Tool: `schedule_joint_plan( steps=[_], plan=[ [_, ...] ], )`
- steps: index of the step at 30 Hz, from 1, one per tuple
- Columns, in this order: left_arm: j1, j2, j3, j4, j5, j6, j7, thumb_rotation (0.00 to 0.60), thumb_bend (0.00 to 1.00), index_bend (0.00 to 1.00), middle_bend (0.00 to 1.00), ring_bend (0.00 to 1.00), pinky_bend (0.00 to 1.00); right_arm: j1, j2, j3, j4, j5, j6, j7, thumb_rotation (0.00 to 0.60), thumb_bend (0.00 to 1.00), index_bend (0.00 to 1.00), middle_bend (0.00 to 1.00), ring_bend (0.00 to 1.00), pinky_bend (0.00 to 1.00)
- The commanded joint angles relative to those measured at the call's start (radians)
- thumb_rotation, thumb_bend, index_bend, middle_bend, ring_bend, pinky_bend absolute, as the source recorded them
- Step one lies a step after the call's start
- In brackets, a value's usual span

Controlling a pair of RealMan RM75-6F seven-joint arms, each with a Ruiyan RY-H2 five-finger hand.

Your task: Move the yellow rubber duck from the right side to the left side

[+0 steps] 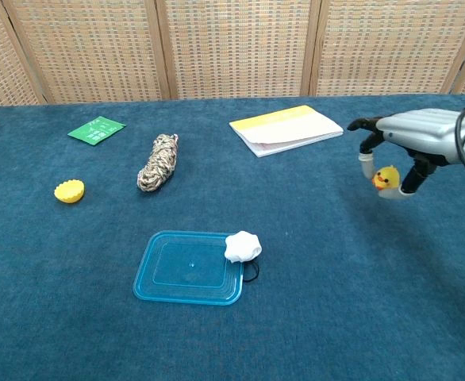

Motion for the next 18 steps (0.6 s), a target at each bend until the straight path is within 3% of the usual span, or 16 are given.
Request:
schedule_joint_plan(
  steps=[1,8,18],
  plan=[
    [-0.005,0.005,-0.002,0.007,-0.005,-0.013,-0.022,0.600,0.07,0.00,0.00,0.00,0.00,0.114,-0.046,0.041,-0.092,0.118,0.015,-0.238,0.600,0.33,0.55,0.00,0.00,0.00],
    [-0.015,0.013,-0.004,0.020,-0.015,-0.039,-0.058,0.600,0.07,0.00,0.00,0.00,0.00,0.224,-0.139,0.061,-0.096,0.283,0.052,-0.450,0.600,0.32,0.55,0.00,0.00,0.00],
    [-0.031,0.023,-0.002,0.038,-0.017,-0.078,-0.113,0.600,0.07,0.00,0.00,0.00,0.00,0.380,-0.352,0.065,0.040,0.492,0.100,-0.631,0.600,0.32,0.55,0.00,0.00,0.00]
  ],
)
